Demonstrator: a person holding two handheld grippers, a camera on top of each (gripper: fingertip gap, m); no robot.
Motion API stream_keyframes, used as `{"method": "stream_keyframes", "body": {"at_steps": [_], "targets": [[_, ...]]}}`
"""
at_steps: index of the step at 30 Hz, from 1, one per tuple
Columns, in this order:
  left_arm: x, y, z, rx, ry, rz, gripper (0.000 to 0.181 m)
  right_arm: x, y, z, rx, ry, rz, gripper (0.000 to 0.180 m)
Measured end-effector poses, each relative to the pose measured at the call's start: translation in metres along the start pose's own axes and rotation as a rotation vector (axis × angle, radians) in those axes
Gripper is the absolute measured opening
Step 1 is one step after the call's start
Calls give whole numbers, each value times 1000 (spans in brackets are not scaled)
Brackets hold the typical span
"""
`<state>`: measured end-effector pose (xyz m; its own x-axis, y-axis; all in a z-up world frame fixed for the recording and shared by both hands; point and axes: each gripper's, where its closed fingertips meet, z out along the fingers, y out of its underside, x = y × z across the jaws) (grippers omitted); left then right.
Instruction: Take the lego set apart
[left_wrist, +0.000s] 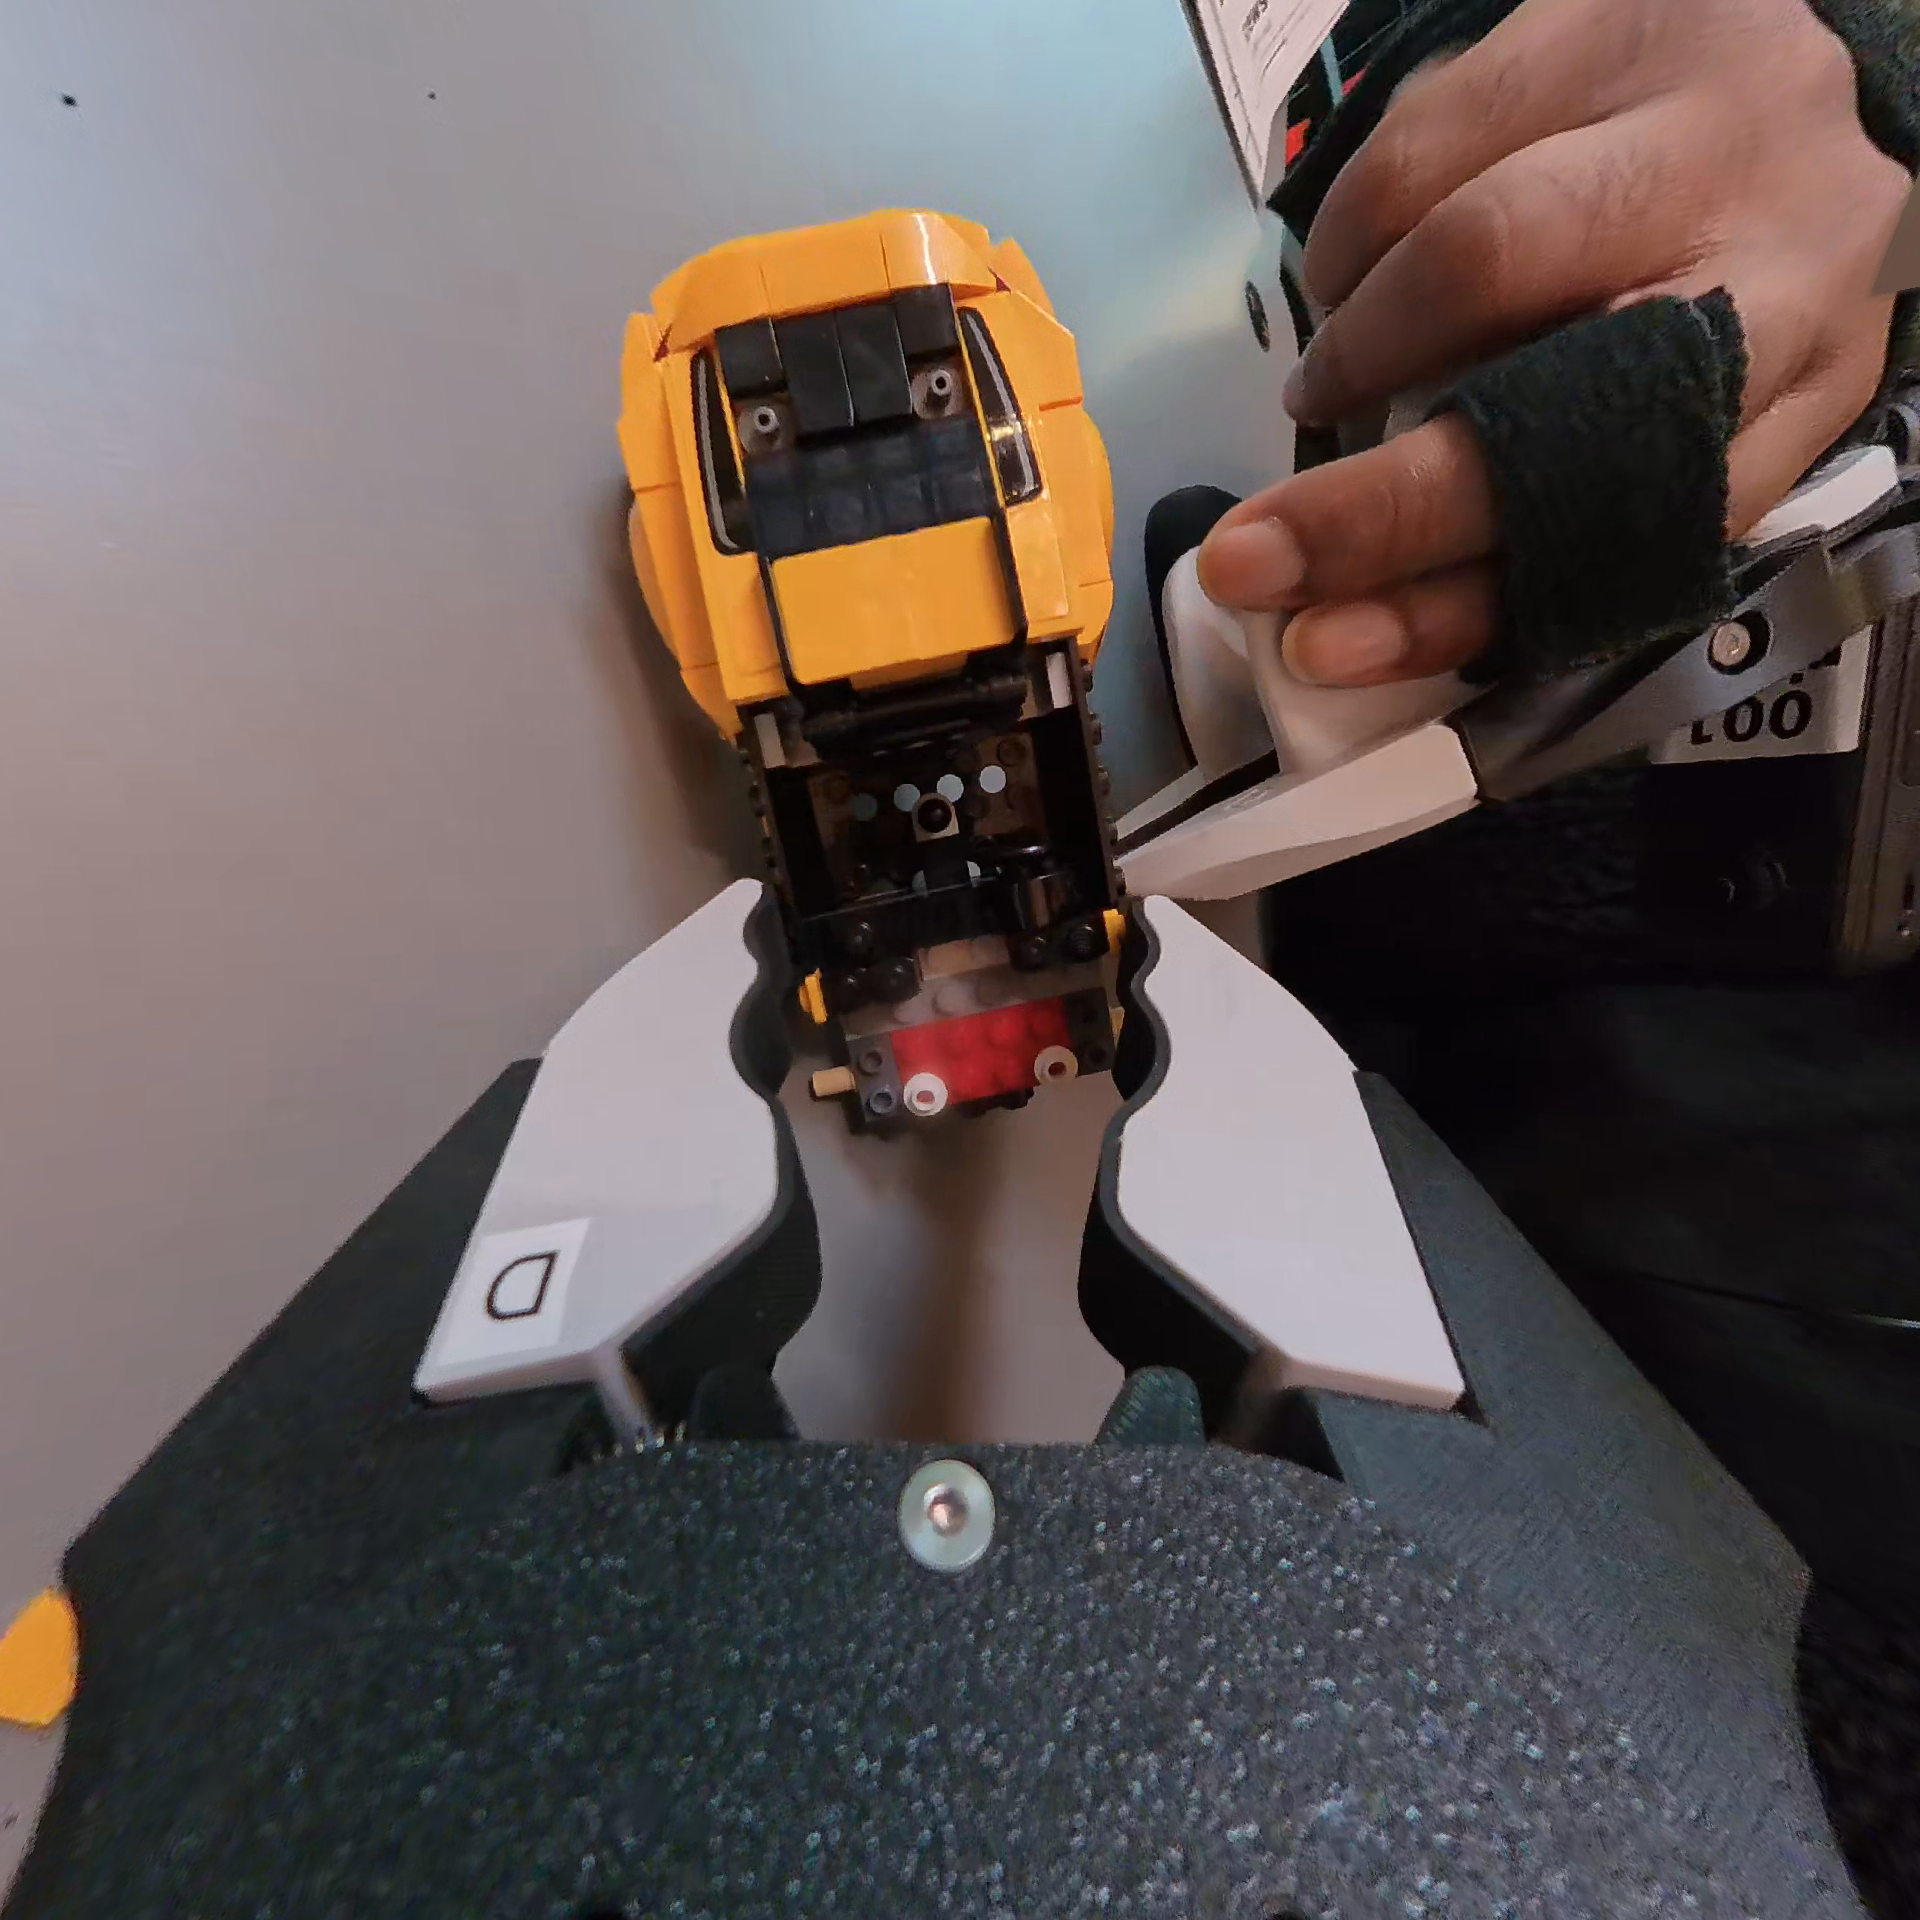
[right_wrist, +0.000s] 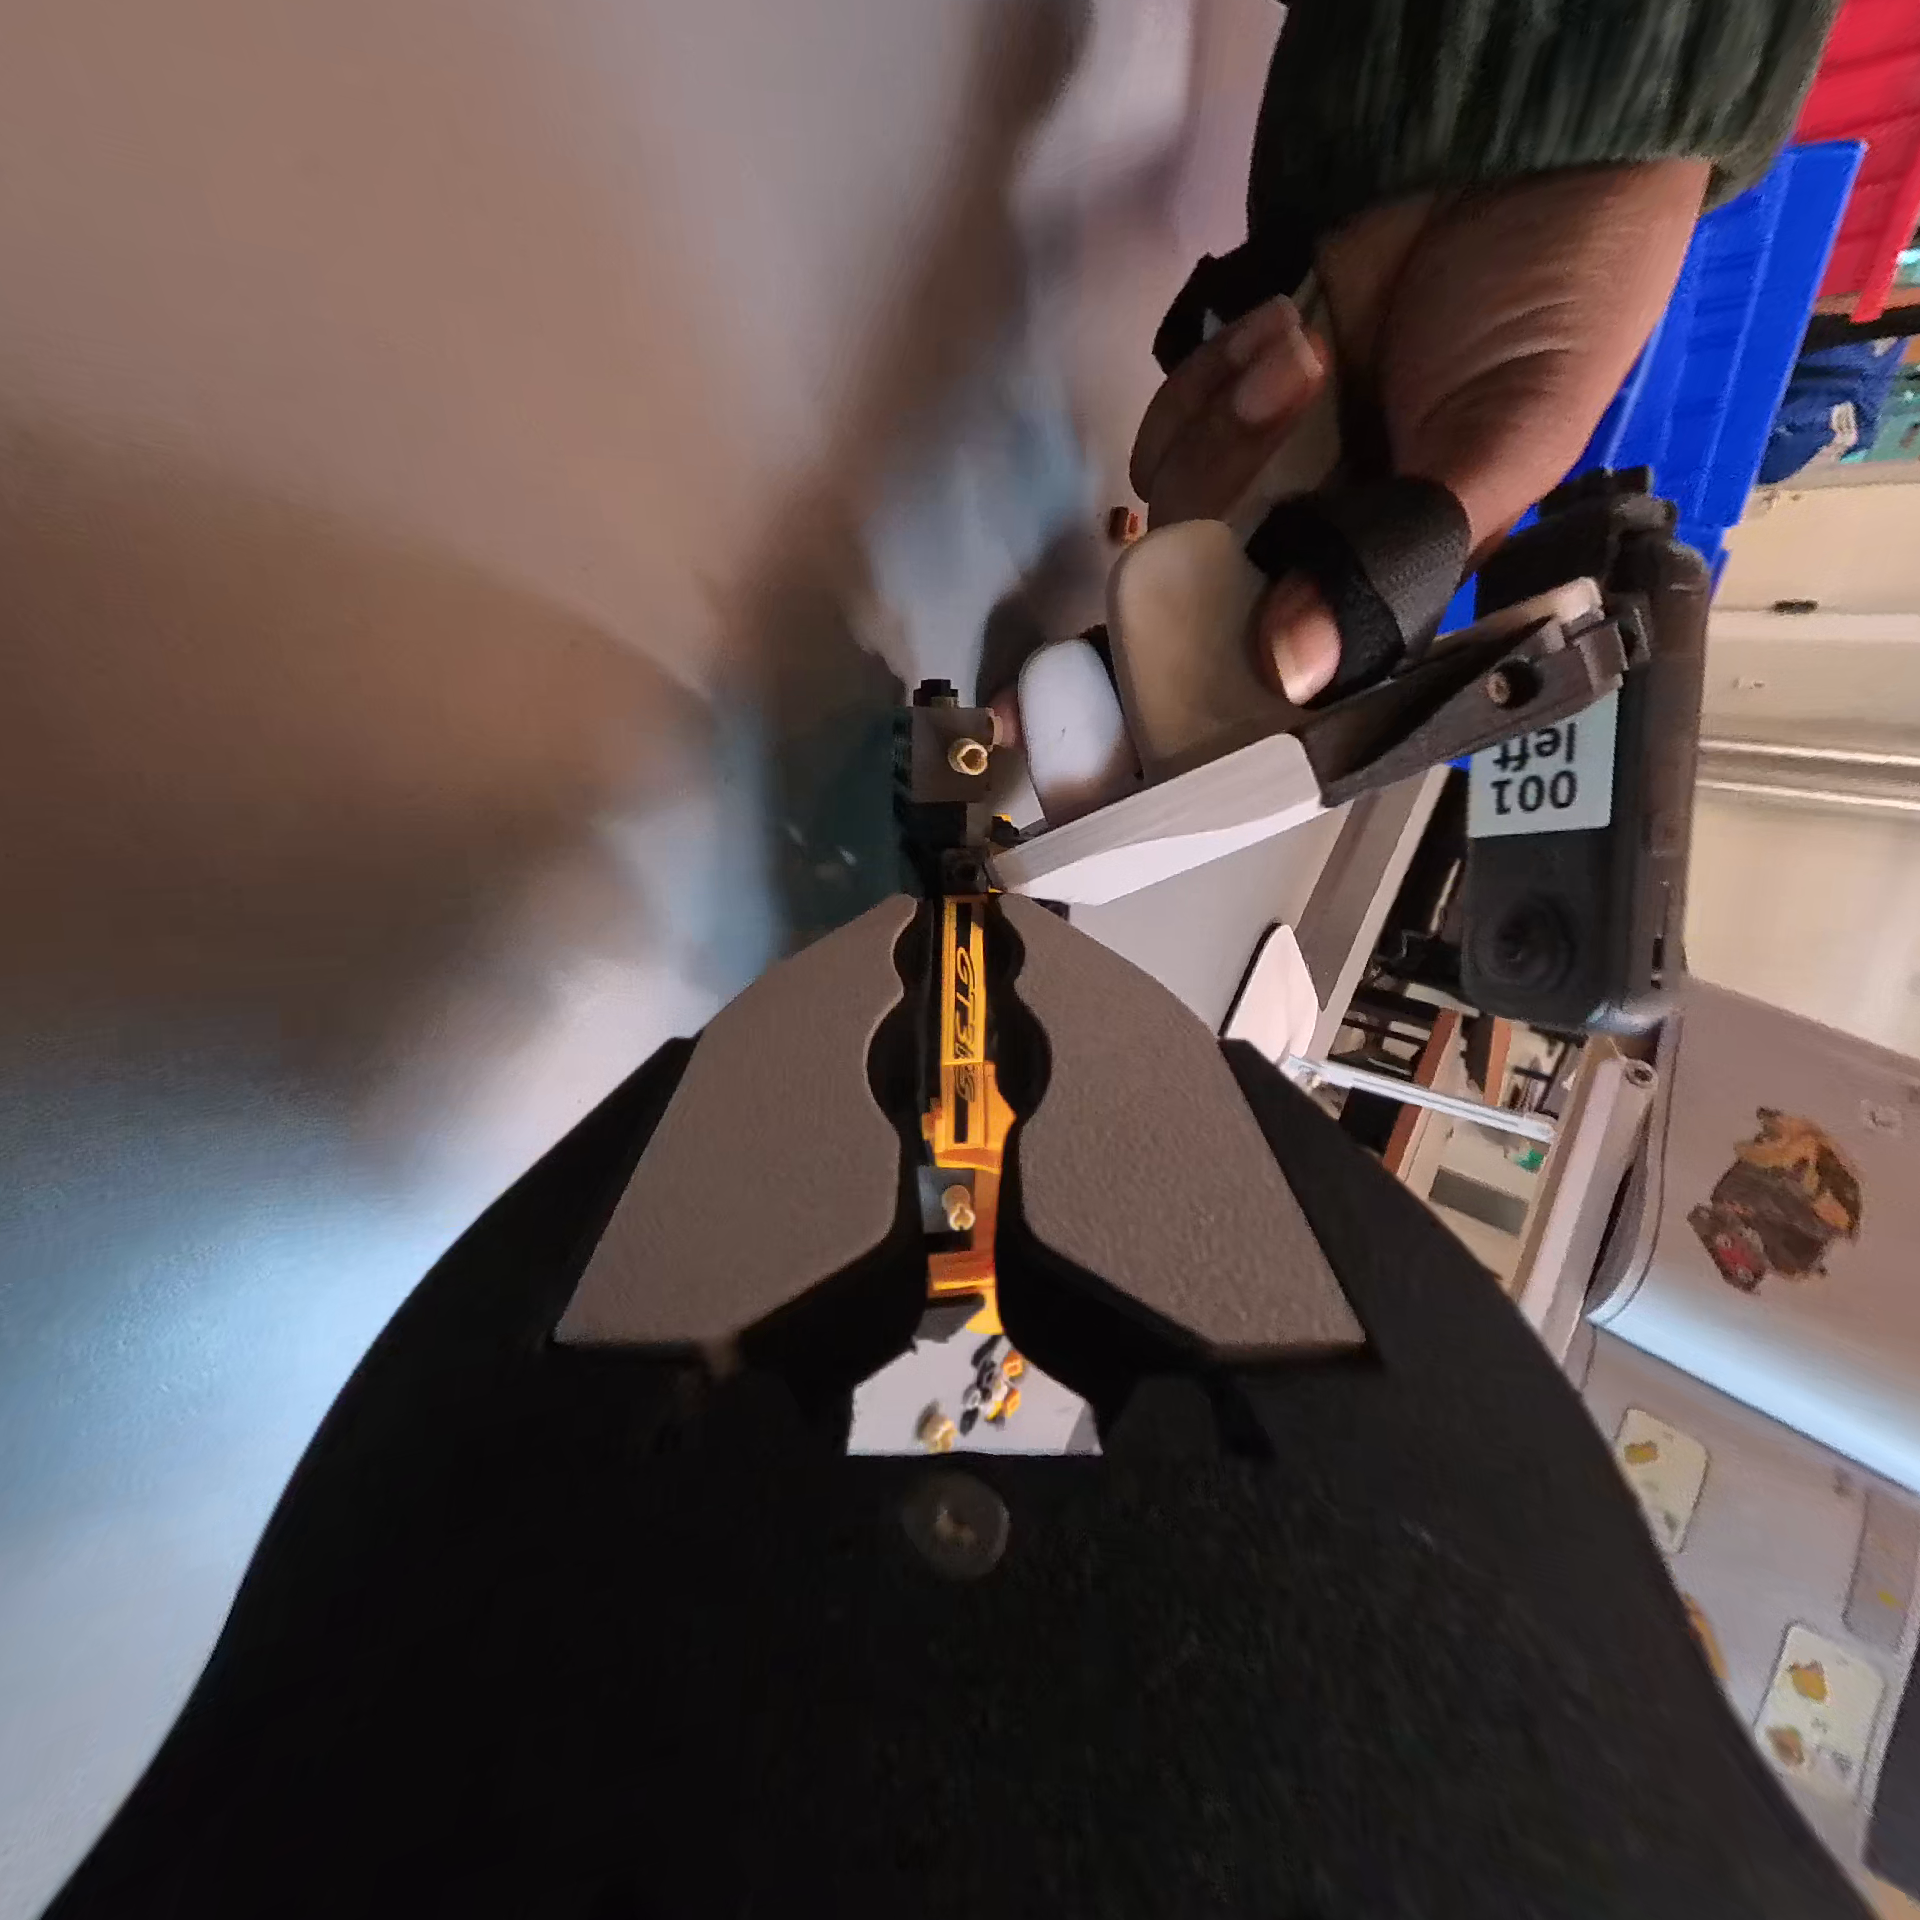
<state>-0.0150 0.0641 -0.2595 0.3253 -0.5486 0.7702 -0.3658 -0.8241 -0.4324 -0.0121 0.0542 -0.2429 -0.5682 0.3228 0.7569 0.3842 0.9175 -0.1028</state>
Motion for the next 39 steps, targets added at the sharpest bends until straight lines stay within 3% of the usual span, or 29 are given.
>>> {"method": "stream_keyframes", "body": {"at_steps": [12, 14, 21, 24, 31, 35, 39], "targets": [[-6, 0, -2, -5, -77, 82, 57, -11, -8, 3, 62, -146, 91, 0], [-18, 1, -3, -7, -154, 105, 25, -36, -14, 7, 65, -231, 111, 0], [-10, 1, -4, -5, -135, 128, 23, -27, -4, -6, 105, -52, 300, 0], [-4, -2, -6, 1, -122, 145, 36, -28, 5, -10, 86, -9, 322, 0], [9, -19, -51, 126, -156, 241, 47, -26, 15, -21, 56, 42, 397, 5], [0, 4, -59, 13, -310, 380, 43, -29, 21, -24, 27, 45, 425, 6], [-14, 37, -40, -151, -363, 455, 42, -35, 25, -20, 0, 27, 419, 6]]}}
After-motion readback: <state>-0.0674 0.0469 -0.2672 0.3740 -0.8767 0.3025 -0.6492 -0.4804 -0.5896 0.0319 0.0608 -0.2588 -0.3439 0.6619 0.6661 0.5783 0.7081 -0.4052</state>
